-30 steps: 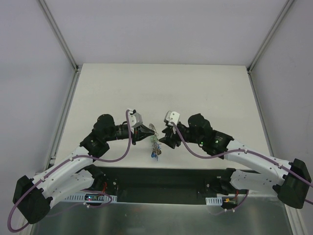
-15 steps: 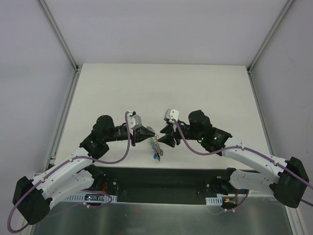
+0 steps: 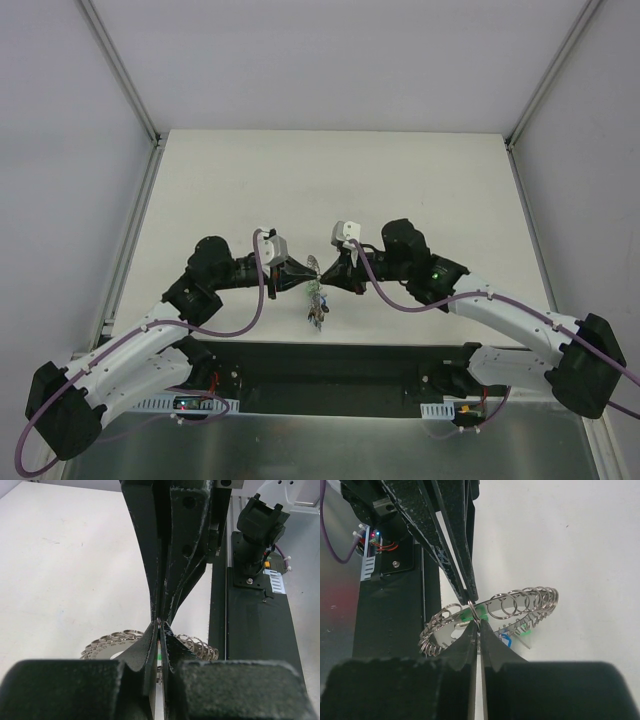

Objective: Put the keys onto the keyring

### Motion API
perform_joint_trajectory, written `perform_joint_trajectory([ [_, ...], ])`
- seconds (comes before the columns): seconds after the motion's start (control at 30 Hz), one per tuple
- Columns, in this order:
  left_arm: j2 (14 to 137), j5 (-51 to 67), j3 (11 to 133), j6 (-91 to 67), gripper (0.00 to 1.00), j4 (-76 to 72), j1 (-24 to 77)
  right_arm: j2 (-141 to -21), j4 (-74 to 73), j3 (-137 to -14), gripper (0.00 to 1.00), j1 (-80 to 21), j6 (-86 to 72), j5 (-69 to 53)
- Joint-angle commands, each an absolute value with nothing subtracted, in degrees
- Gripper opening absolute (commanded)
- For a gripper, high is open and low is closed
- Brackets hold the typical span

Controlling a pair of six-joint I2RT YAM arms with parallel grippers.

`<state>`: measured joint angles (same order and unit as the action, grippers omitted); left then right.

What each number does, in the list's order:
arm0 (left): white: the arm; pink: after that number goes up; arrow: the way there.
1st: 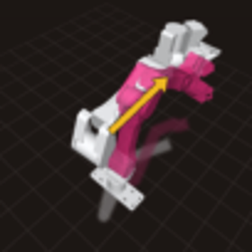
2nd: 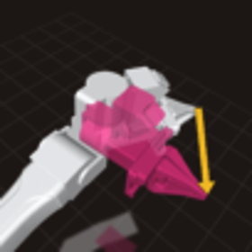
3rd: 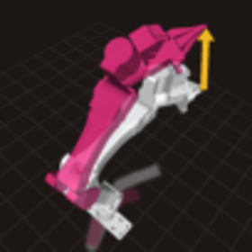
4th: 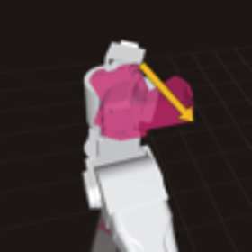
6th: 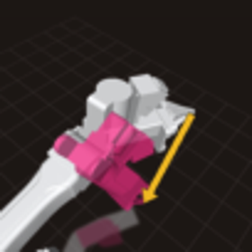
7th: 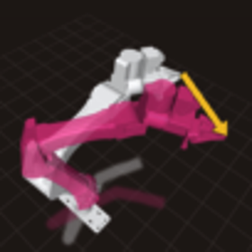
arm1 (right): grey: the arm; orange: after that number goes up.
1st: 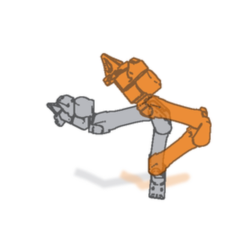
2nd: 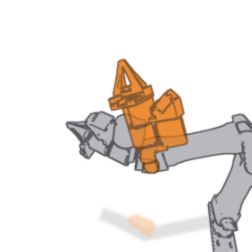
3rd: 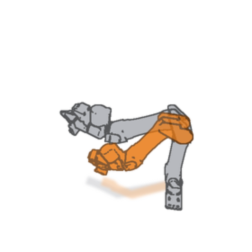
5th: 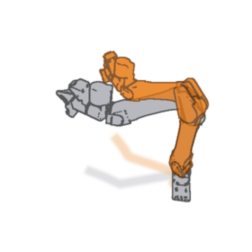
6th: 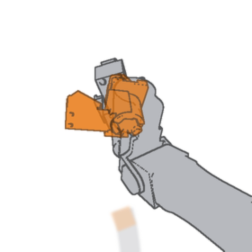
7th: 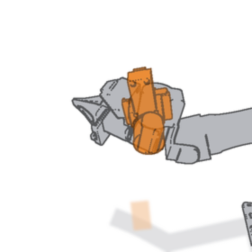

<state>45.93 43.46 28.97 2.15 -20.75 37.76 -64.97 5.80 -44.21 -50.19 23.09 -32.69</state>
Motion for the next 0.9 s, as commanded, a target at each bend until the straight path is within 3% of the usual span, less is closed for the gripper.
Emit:
perform_joint_trajectory([
  [0.0, 43.5, 45.4, 28.7, 2.7, 0.00, -26.9, 37.2, -64.7, 7.5, -47.0, 0.01, -49.4, 24.0, -36.3],
  [0.17, 44.1, 45.6, 30.1, 6.4, 0.01, -21.9, 37.2, -64.0, 3.5, -48.3, 0.01, -49.4, 26.1, -37.1],
  [0.37, 44.7, 45.5, 33.1, 13.2, 0.24, -12.7, 37.2, -64.3, -2.0, -51.1, 0.01, -49.4, 28.7, -37.6],
  [0.6, 46.6, 48.3, 35.1, 17.0, 0.36, -8.3, 37.2, -65.5, -5.8, -52.8, 0.01, -49.3, 30.2, -38.8],
  [0.87, 51.5, 51.2, 36.9, 16.9, 0.37, -5.9, 37.2, -65.5, -6.7, -53.3, 0.01, -49.5, 30.7, -38.9],
])
